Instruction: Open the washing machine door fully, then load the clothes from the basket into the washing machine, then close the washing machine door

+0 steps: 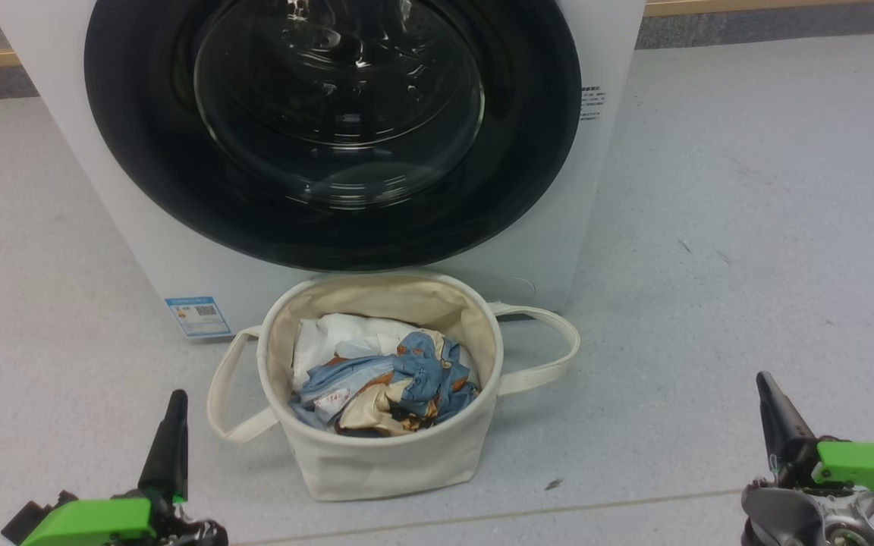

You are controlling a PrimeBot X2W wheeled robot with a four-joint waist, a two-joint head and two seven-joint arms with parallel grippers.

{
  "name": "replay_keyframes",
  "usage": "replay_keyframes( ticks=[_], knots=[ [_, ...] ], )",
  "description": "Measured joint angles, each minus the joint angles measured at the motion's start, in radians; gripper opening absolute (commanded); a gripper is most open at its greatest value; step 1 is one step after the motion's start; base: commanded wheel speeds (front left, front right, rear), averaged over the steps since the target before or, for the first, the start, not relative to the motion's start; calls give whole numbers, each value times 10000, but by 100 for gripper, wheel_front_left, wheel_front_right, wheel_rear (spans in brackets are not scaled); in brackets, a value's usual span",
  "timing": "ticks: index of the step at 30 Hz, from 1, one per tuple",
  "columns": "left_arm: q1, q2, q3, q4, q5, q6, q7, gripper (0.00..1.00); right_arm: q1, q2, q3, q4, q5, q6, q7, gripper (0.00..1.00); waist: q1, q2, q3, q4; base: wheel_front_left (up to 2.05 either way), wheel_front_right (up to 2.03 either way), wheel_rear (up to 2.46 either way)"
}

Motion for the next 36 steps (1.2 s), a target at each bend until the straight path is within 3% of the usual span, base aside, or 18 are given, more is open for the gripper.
replay_keyframes(
  ticks=[36],
  knots=[
    [0, 0, 0, 0, 0, 0, 0, 0, 0, 0, 0, 0, 0, 0, 0, 0, 0, 0, 0, 0, 0, 0, 0]
  ],
)
